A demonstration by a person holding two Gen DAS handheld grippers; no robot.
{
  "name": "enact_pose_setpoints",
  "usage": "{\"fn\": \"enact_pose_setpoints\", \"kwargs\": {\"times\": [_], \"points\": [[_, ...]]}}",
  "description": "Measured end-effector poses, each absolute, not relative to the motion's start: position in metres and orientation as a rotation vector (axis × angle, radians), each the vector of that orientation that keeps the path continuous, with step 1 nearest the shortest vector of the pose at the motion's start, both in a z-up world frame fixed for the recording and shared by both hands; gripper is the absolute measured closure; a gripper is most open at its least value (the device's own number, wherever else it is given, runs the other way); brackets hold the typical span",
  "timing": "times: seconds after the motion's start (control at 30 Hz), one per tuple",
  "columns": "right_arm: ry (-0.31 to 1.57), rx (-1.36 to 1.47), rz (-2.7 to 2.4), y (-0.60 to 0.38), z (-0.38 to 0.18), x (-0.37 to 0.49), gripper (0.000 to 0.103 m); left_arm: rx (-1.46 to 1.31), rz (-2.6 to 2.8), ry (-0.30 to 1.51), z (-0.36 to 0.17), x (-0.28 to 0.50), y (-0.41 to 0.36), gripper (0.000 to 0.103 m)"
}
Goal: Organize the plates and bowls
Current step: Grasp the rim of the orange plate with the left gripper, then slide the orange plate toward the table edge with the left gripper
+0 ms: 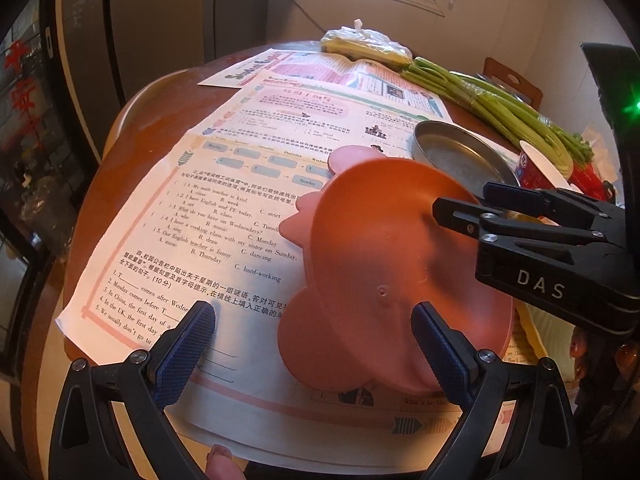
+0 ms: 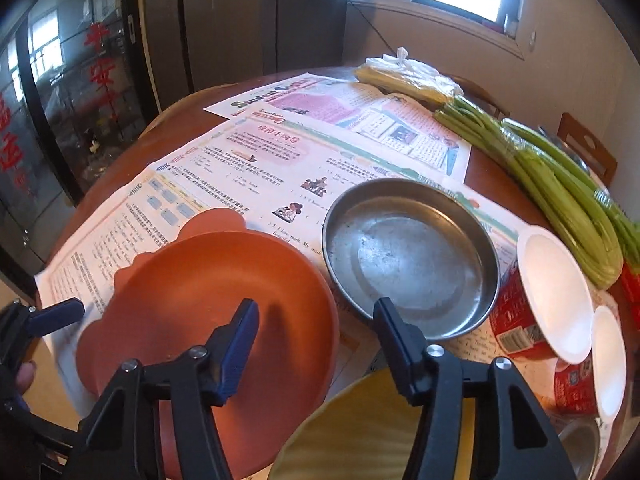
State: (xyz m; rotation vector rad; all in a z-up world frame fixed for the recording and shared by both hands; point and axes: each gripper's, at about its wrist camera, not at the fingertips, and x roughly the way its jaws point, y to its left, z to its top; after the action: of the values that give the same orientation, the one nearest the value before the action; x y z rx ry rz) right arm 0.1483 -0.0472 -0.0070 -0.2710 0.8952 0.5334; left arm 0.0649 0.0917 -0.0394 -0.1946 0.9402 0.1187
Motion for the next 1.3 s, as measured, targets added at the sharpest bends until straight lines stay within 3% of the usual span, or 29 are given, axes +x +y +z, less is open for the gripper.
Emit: {"fn": "enact_pose_setpoints", "kwargs": {"times": [0.2,0.47,0.53,0.67,0.87,1.3], "points": [[0.931,-0.253,0.578,-0.048,-0.008,0.147,0.053,-0.195,0.119,0.941,-0.039,0.065,0.092,0.005],[0.97,-0.268,0.581,-0.041,-0.022,0.152,0.057,-0.164,0.128,0.933,-0.04,0.065,0.09,0.007],[0.973,-0.256,0.595,-0.043,-0.021,0.151,0.057,-0.154,0.139,0.926,-0.039,0.065,0.089,0.014],[0.991,-0.208,0.635,-0.045,-0.021,0.15,0.057,-0.139,0.128,0.908,-0.036,0.065,0.088,0.042],[0.995,-0.176,0.632,-0.044,-0.019,0.144,0.057,-0.183,0.105,0.901,-0.034,0.065,0.099,0.052],[0.97,-0.042,0.62,-0.023,-0.007,0.16,0.057,-0.155,0.107,0.863,-0.016,0.108,0.144,0.053]]}}
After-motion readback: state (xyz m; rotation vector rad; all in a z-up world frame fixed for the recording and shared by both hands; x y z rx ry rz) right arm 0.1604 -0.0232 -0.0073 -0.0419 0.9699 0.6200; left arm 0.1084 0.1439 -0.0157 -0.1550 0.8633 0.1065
